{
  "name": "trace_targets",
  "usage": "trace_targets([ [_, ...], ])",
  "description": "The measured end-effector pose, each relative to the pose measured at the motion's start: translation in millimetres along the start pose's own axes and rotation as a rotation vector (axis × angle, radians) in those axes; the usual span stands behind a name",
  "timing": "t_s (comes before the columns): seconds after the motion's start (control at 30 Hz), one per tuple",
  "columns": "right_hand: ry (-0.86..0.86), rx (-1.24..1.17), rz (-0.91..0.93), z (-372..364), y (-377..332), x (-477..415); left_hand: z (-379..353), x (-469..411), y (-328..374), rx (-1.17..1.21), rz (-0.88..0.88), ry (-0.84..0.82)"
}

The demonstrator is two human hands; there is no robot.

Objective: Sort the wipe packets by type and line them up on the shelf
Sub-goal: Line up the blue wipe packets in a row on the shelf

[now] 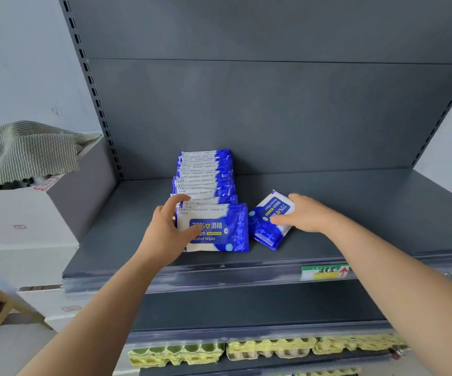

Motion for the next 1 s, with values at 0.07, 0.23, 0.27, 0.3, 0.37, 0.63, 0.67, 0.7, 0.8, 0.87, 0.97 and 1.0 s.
trace_targets([
  [0.07, 0.012, -0.121, 0.026, -2, 5, -1, -1, -1, -3, 0.01, -0.011, -0.001],
  [0.23, 0.098, -0.373, 0.13, 6, 4, 5, -1, -2, -6, 0.022, -0.001, 0.049],
  [0.27, 0.129, -0.456, 0.168, 12, 6, 9, -2, -2, -6, 0.025, 0.001, 0.053],
  [0.3, 0.152, -0.529, 0.212, 20, 7, 14, -2, -2, -6, 0.031, 0.002, 0.055],
  [0.37, 0.149, -0.631, 0.3, 37, 6, 27, -3, -3, -5, 0.06, -0.01, 0.056],
  [0.63, -0.048, -0.642, 0.481, 30, -44, 46, -4, 3, -2, -0.012, -0.038, 0.104],
  [0.67, -0.071, -0.63, 0.48, 25, -51, 45, -4, 4, 0, -0.014, -0.046, 0.098],
  [0.7, -0.092, -0.618, 0.489, 20, -57, 43, -3, 6, 1, -0.011, -0.055, 0.092],
  [0.8, -0.133, -0.562, 0.534, 6, -76, 37, 1, 7, 2, 0.101, -0.04, 0.036],
  [0.87, -0.13, -0.497, 0.566, -2, -87, 33, 2, 8, 2, 0.234, 0.008, 0.003],
  [0.97, -0.104, -0.446, 0.553, -8, -95, 27, 4, 7, 4, 0.335, 0.064, -0.041],
  [1.0, -0.098, -0.448, 0.549, -9, -96, 26, 5, 8, 4, 0.354, 0.069, -0.054],
])
Point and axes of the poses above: each hand's wrist, its own x-axis away from the middle knuckle, its own z-axis out of the back of the hand, y = z × x, the point moved 3 cm from there along -x, towards the middle knuckle, and after that the axes turned 11 degrees about -y, right-handed, at the moved point
